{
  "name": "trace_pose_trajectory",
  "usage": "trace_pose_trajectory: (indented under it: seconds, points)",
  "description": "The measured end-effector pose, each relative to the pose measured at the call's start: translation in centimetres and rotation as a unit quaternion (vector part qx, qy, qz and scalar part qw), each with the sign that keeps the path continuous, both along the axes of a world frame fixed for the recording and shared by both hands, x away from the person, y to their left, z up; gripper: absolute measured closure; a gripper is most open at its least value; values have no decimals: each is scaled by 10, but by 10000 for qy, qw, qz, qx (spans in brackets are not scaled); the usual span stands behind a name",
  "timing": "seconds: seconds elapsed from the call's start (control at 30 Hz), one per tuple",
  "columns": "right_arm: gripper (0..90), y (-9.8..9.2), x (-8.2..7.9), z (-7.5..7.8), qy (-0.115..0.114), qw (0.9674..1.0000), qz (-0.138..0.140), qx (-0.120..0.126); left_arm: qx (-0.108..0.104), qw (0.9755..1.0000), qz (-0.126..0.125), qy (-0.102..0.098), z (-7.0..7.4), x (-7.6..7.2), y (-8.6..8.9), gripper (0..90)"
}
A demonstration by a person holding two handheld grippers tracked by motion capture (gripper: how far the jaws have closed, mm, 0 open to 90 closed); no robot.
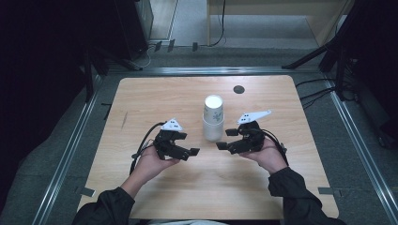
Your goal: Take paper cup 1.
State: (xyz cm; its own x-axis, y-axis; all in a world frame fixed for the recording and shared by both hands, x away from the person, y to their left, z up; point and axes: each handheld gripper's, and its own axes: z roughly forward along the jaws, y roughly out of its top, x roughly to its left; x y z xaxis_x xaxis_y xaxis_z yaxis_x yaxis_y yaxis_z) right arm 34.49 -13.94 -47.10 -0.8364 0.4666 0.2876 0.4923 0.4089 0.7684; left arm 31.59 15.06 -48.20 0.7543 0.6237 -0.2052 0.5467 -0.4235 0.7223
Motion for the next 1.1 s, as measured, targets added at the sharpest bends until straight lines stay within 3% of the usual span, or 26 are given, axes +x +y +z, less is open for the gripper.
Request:
trace_pose_trajectory:
  seconds: [0.13,0.17,0.2,0.43,0.47,0.6,0.7,0.77,1.0,1.1]
  points:
    - [362,-3,-1,4,-101,9999,28,-58,-47,10000,43,66,1,0,4,157]
    - [392,-4,-4,7,-355,9989,17,-298,-72,9999,49,94,1,-1,6,157]
    - [405,-5,-5,7,-453,9982,-19,-398,-72,9999,49,94,1,-1,6,157]
    - [441,-6,-6,6,-566,9974,-19,-452,-76,9999,49,63,5,-4,9,158]
    - [451,-5,-7,9,-721,9952,111,-659,-67,10000,32,58,6,-4,9,158]
    - [378,-4,-6,15,-579,9964,89,-606,-8,10000,0,-24,6,-7,7,158]
    - [309,-6,-3,20,-371,9987,6,-349,22,10000,-18,-23,6,-7,6,158]
    - [230,-7,-2,22,-270,9993,116,-247,31,10000,-22,-4,6,-7,7,158]
    - [280,-11,1,32,-361,9989,95,-289,57,10000,-36,2,6,-7,6,158]
    - [303,-11,3,36,-413,9981,58,-458,66,9999,-68,33,5,-7,6,158]
